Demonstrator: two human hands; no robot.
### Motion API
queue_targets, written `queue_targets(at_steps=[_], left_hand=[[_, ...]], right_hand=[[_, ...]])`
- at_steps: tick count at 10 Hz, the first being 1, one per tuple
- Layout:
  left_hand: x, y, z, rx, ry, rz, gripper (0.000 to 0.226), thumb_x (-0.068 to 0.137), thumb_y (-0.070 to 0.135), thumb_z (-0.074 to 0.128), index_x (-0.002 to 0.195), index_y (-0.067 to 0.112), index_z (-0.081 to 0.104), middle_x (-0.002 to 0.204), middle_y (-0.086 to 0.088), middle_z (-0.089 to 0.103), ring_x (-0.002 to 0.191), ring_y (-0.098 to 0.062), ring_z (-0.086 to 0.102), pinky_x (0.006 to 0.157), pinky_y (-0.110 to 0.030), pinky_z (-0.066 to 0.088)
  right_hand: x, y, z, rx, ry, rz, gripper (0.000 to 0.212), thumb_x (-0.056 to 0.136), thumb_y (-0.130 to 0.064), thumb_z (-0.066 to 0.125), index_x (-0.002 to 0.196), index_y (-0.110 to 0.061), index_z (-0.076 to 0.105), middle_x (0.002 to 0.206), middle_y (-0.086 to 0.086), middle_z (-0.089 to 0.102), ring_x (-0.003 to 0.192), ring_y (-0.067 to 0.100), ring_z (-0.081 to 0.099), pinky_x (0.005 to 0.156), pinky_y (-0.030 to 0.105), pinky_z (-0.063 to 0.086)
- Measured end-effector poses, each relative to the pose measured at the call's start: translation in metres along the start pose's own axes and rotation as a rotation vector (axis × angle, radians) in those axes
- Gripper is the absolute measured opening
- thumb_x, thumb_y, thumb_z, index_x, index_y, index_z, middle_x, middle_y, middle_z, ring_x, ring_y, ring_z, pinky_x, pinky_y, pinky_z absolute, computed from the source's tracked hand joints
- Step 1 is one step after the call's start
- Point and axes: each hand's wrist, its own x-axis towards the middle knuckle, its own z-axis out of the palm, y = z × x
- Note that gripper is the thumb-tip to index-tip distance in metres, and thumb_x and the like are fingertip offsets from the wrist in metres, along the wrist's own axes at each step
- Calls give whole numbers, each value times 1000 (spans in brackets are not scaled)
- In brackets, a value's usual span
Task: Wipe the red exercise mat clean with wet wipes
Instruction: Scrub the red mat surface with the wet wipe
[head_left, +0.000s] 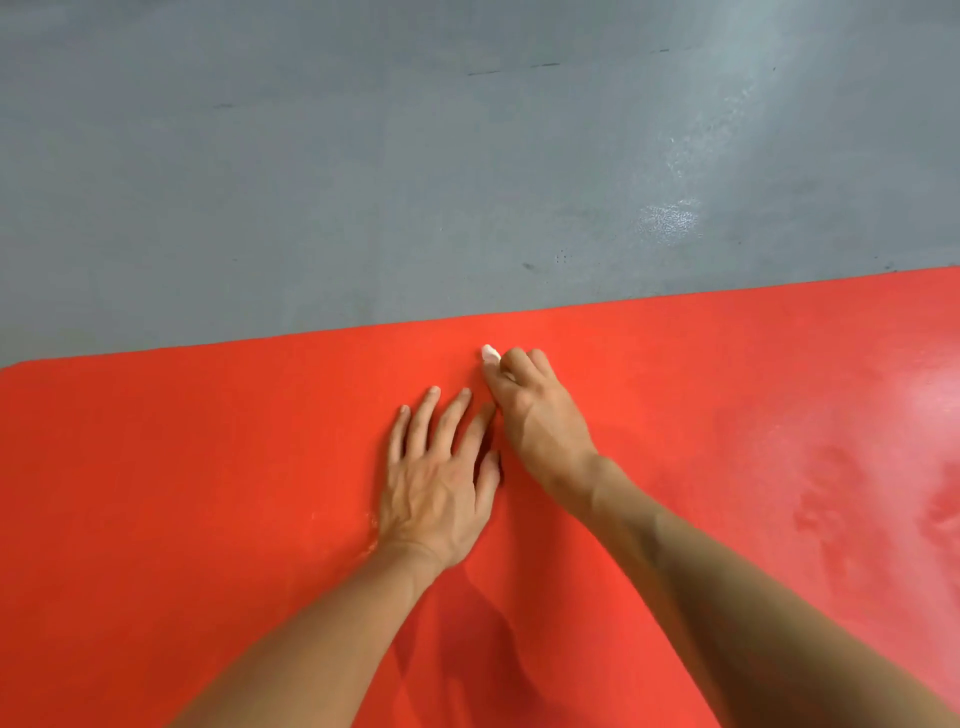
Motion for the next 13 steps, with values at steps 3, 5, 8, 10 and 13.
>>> queue_targets(at_steps=[3,5,8,10,13], left_hand=[[-1,-1,3,11,-1,5,55,103,47,38,155,32,48,162,4,44,156,-27,27,124,-55,24],[-1,-2,3,11,18,6,55,103,47,37,154,31,49,162,4,44,156,-27,27,124,-55,25],[-1,-2,3,-4,19,3,55,102,46,38,153,30,50,160,3,46,156,-28,29,124,-55,24],[-1,-3,4,4,3,2,55,103,48,35,155,32,46,162,4,43,157,-27,26,125,-54,23],[-1,-3,3,-18,28,6,56,102,47,38,154,30,49,160,3,45,156,-27,29,125,-55,23]], right_hand=[[22,60,-38,-31,206,430,27,109,-30,47,107,-7,63,99,5,51,90,16,45,83,40,41],[-4,52,-37,-68,6,35,36,108,-23,45,136,-5,60,96,5,51,92,24,46,76,37,45],[-35,-1,-16,32,-13,69,38,106,-14,42,138,-3,59,103,5,52,95,19,43,87,31,44],[-17,73,-47,-76,164,402,27,109,-15,45,123,-6,67,98,4,47,92,19,38,82,34,40],[-42,30,-34,27,-17,94,34,105,-17,41,130,-12,64,108,0,53,97,10,42,88,32,44]])
